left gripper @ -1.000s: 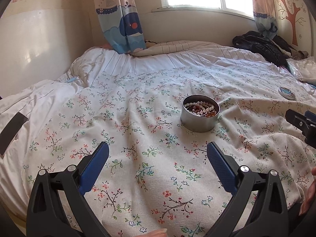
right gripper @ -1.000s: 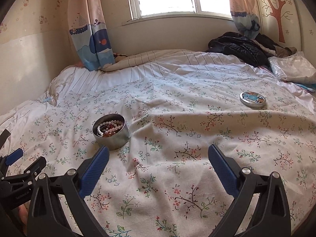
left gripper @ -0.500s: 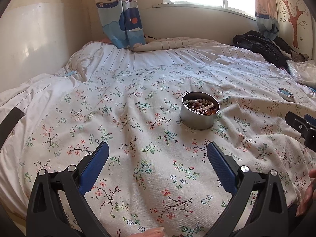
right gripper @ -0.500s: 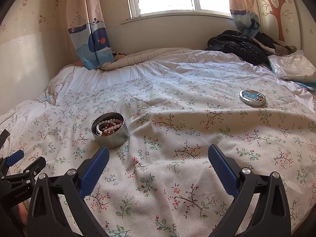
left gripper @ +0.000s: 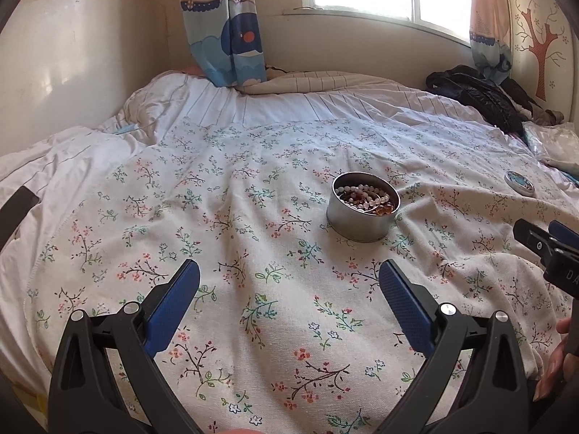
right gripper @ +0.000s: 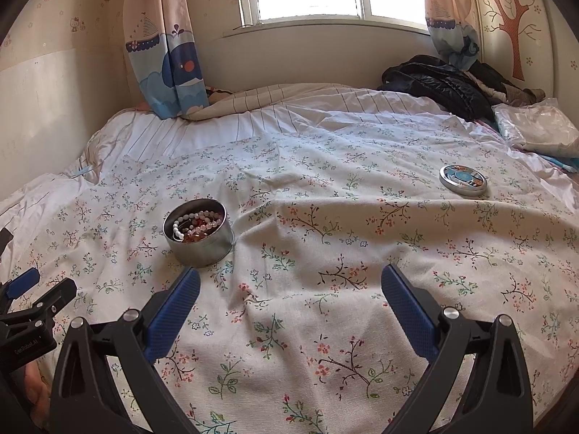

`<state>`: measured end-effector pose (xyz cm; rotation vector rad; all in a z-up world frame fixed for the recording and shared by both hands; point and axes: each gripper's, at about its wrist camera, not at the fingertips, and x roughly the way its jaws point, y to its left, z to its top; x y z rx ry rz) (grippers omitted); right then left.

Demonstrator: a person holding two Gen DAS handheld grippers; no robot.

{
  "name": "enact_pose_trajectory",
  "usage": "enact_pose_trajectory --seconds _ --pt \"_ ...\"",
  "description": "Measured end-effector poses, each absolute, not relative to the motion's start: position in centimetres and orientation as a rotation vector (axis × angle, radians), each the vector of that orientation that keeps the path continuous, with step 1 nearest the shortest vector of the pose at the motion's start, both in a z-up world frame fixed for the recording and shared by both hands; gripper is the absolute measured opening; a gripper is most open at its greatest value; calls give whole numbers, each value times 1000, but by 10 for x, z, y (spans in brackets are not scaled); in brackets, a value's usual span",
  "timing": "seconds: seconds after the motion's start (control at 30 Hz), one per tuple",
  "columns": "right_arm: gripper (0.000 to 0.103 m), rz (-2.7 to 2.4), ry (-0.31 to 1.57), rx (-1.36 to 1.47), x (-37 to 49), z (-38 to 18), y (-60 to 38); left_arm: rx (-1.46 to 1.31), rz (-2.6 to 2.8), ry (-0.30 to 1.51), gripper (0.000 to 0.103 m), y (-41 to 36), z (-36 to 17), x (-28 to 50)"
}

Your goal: Organize jewelry

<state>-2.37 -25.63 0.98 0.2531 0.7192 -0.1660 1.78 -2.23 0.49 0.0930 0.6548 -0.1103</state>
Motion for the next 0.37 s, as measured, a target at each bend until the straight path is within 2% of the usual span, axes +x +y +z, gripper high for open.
enact_pose_trajectory --seconds 0.23,0.37 --pt "96 -171 726 253 -23 9 -257 85 -88 766 95 -19 -6 31" --pt "96 -173 734 252 -22 9 -257 100 -76 752 95 -20 -6 28"
